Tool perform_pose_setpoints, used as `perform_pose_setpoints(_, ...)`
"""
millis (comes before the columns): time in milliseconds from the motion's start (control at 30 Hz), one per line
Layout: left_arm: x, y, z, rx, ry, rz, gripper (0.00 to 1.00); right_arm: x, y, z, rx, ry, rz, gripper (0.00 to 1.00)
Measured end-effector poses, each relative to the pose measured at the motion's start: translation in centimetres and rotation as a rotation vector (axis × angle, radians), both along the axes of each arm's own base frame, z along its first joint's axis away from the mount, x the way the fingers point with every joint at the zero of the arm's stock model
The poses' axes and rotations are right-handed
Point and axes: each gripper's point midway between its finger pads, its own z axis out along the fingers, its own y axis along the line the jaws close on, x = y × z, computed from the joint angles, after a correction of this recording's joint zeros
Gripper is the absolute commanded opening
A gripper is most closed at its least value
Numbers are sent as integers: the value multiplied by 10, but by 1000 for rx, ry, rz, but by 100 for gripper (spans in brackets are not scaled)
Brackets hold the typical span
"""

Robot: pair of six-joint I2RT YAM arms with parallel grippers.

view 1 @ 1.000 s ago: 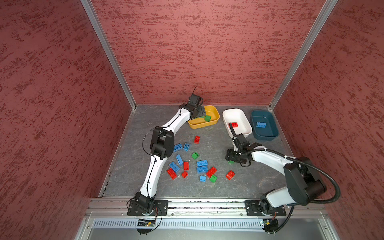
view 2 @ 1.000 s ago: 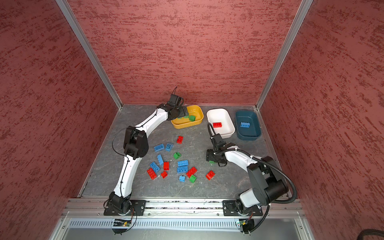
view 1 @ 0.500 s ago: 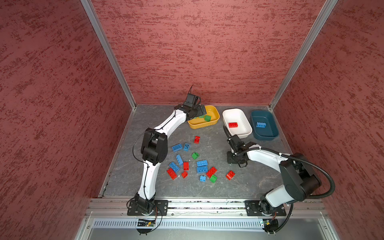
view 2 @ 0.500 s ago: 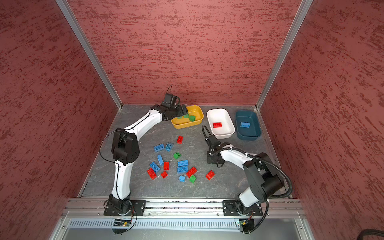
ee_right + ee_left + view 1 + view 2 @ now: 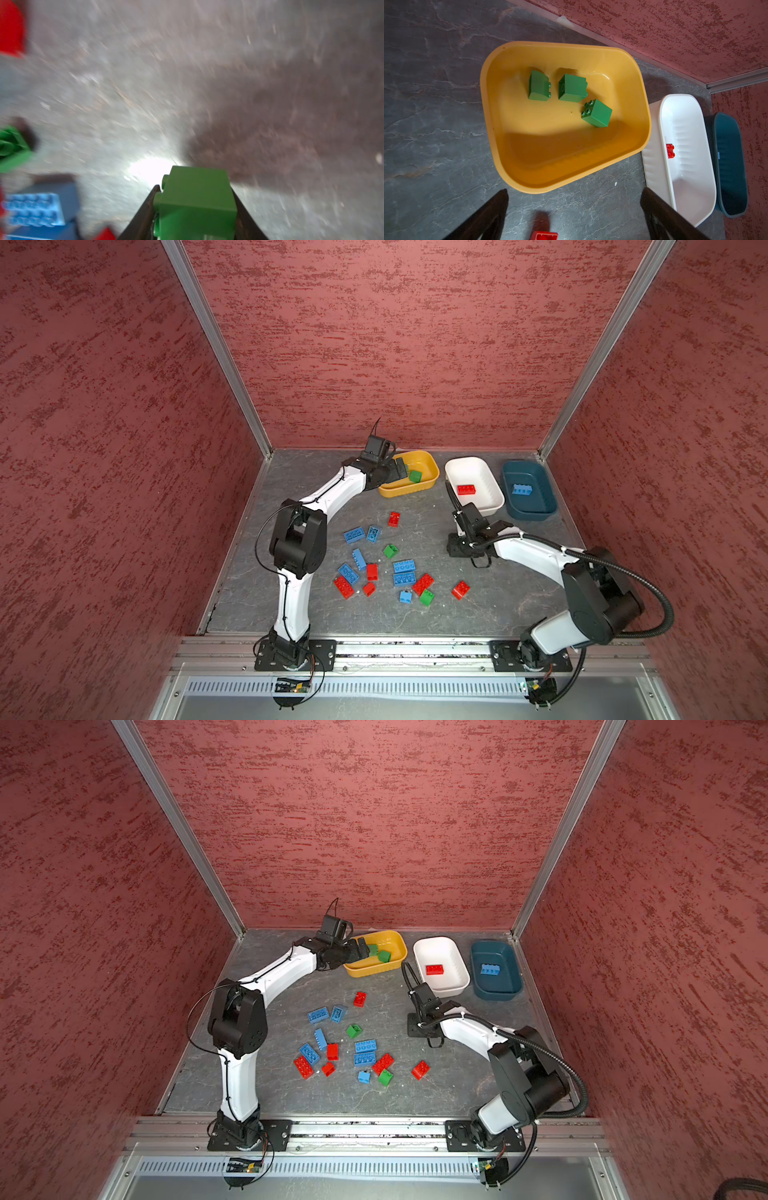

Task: Sort the legos into containers by color
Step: 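Grasp a green brick with the right gripper and lift it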

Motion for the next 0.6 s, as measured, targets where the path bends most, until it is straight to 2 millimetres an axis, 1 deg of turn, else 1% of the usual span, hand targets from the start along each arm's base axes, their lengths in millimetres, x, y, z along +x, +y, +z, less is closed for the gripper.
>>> perform_pose_setpoints(167,-18,6,-1,-7,22,3,100,49,29,44,121,-177,-10,35)
perform_pose_setpoints(233,-27,8,-2,-7,31,2,100,69,38,58,153,-231,-14,35)
perform_pose_setpoints(300,-38,11,-3,0,44,11,100,94,51,70,177,-280,-13,35)
perform_pose_setpoints(433,-63,10,-12,11,90,20,99,136,72,86,212,-353,5,35)
perform_pose_setpoints(500,-84,9,-23,27,134,14,100,157,81,90,230,-381,17,36)
perform_pose_setpoints(533,-91,9,-26,35,149,10,100,165,84,92,234,-392,23,36)
perform_pose_setpoints(600,-111,6,-36,58,193,0,100,185,89,92,237,-413,31,36)
